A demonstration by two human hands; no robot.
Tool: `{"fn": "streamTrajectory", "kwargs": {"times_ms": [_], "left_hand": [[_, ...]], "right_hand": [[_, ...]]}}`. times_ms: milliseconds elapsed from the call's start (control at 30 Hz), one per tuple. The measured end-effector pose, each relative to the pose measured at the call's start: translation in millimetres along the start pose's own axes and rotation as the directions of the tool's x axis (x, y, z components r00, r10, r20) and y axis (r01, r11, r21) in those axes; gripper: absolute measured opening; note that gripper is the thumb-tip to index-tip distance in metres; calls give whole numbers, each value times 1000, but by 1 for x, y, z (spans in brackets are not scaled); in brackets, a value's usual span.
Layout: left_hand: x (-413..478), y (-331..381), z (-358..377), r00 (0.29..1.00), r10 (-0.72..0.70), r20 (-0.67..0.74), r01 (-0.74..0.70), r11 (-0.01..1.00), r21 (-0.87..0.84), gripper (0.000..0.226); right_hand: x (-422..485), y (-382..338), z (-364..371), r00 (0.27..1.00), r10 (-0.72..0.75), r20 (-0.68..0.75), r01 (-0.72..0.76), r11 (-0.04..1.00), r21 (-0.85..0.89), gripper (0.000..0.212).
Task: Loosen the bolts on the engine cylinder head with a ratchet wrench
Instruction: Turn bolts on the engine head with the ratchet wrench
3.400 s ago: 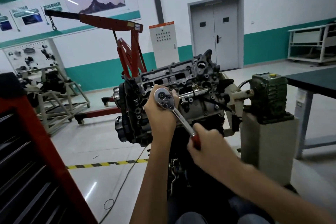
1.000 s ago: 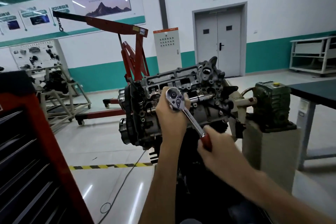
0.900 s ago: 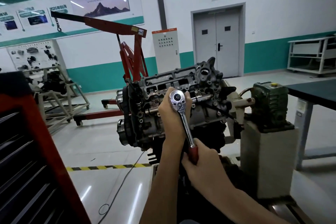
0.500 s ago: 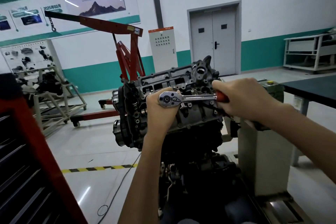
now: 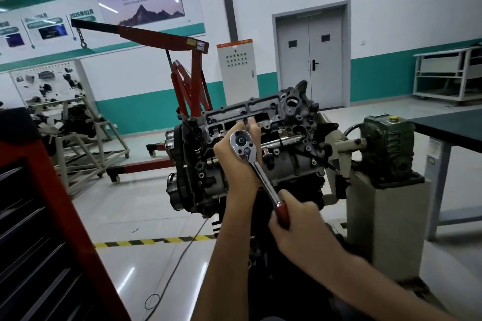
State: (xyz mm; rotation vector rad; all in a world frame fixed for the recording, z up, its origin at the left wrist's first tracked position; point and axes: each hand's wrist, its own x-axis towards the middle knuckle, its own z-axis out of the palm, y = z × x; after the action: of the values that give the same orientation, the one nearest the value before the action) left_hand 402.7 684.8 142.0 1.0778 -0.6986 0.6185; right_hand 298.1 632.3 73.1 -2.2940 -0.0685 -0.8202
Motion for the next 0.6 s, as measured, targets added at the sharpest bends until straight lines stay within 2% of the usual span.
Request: {"fn": "streamTrajectory", "kwargs": {"times_ms": [67, 167, 267, 333, 400, 467, 533, 600], "left_hand": [[3, -2, -9, 994, 87, 60, -92, 992, 82, 43], [13, -1, -19, 961, 133, 241, -184, 962, 203, 49], [20, 2, -26, 889, 120, 443, -256, 930, 262, 42], [17, -3, -28, 899, 122, 421, -254, 927, 274, 40], [10, -7, -27, 955, 122, 269, -198, 941, 276, 41], [3, -6, -23, 989, 106, 104, -127, 968, 218, 39], [-1, -7, -15, 999, 35, 1, -35, 997, 71, 38], [-4, -5, -6, 995, -103, -15, 101, 990, -100, 39]], "right_hand": [[15, 10, -32, 991, -95, 96, 112, 975, -193, 21], [50, 13, -87, 952, -195, 237, 292, 816, -499, 14], [79, 9, -125, 935, -283, 215, 350, 632, -692, 12], [81, 9, -126, 942, -274, 194, 326, 604, -727, 13], [65, 12, -106, 959, -218, 183, 284, 680, -676, 9], [40, 12, -75, 979, -170, 113, 204, 811, -548, 13], [16, 6, -39, 994, -96, 45, 106, 932, -348, 23], [-2, -3, -1, 1000, -13, 27, 16, 996, -82, 27]]}}
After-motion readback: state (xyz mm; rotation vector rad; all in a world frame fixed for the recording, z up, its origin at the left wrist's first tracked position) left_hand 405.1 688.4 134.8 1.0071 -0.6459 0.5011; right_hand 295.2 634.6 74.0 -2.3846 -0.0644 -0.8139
